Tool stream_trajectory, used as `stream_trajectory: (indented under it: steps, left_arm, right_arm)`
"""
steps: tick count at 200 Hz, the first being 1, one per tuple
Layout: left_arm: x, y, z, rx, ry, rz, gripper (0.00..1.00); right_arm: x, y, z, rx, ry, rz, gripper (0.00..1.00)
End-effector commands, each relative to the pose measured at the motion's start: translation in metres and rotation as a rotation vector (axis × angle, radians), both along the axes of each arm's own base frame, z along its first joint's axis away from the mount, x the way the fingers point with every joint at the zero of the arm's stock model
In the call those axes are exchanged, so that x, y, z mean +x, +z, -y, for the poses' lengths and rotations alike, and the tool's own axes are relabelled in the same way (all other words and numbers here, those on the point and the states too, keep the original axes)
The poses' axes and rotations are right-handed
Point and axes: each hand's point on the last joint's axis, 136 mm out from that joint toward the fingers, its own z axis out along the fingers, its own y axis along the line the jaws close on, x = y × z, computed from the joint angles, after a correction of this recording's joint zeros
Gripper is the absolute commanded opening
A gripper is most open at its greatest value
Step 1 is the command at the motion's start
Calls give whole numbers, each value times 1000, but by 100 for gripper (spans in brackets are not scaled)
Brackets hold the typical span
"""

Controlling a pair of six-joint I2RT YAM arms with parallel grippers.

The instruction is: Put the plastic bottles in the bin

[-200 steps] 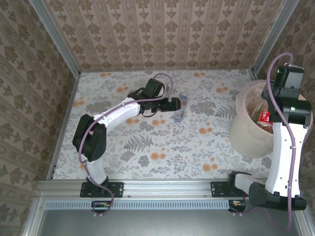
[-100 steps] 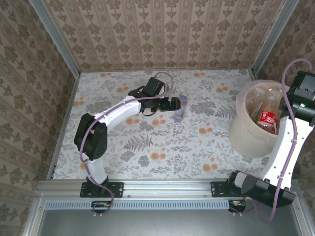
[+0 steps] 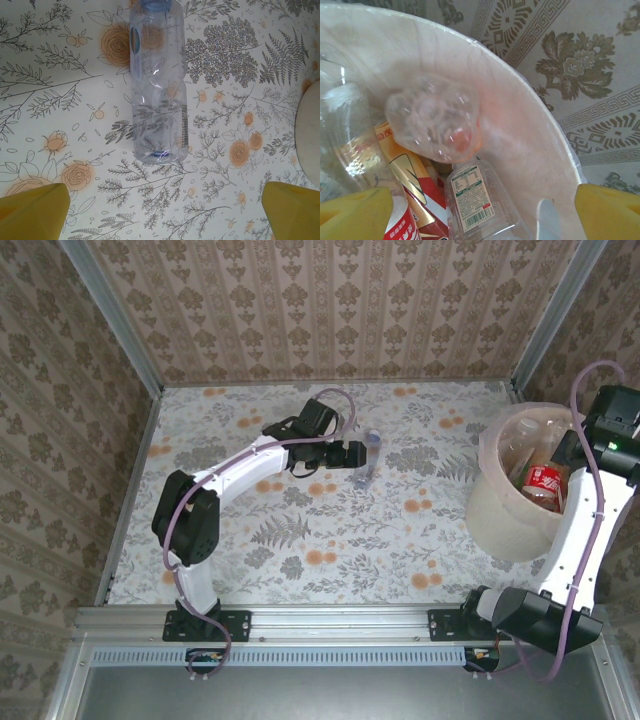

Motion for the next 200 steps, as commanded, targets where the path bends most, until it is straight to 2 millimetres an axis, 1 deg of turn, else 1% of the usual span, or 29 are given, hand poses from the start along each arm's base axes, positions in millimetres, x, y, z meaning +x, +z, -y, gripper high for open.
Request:
stream_trajectory:
  steps: [1, 31, 48, 74, 82, 109, 123, 141, 162, 164, 179, 200]
  left_arm:
    - [-2, 0, 13, -8, -51, 17, 100]
    - [-3, -5, 18, -10, -72, 11, 100]
    - [-2, -7, 19, -6, -74, 11, 100]
    - [-2, -9, 20, 17, -81, 17, 100]
    - [-1, -8, 19, 24, -80, 22, 100]
    - [-4, -10, 19, 55, -86, 33, 100]
    - [-5, -13, 20, 63, -93, 32, 100]
    - [-6, -18, 21, 84, -92, 15, 100]
    - [-4, -26, 23, 123, -83, -12, 100]
    - [-4, -26, 24, 124, -83, -12, 100]
    - [-3, -30, 28, 138, -85, -21, 100]
    - [-5, -38, 36, 152, -101, -36, 100]
  right_arm:
    - [3, 19, -13, 0, 23, 129, 100]
    - [18, 43, -35, -12, 95, 263, 100]
    - [29, 57, -54, -11, 163, 351, 100]
    - [53, 70, -94, 52, 332, 466, 100]
    - [61, 72, -110, 87, 394, 498, 100]
    - [82, 77, -158, 192, 560, 583, 100]
    - [91, 78, -182, 236, 636, 607, 100]
    - [97, 76, -203, 264, 687, 625, 100]
    - [107, 69, -230, 310, 752, 636, 100]
    - [108, 68, -235, 317, 766, 635, 100]
    - [114, 59, -251, 336, 809, 619, 100]
    - [123, 45, -264, 350, 823, 580, 100]
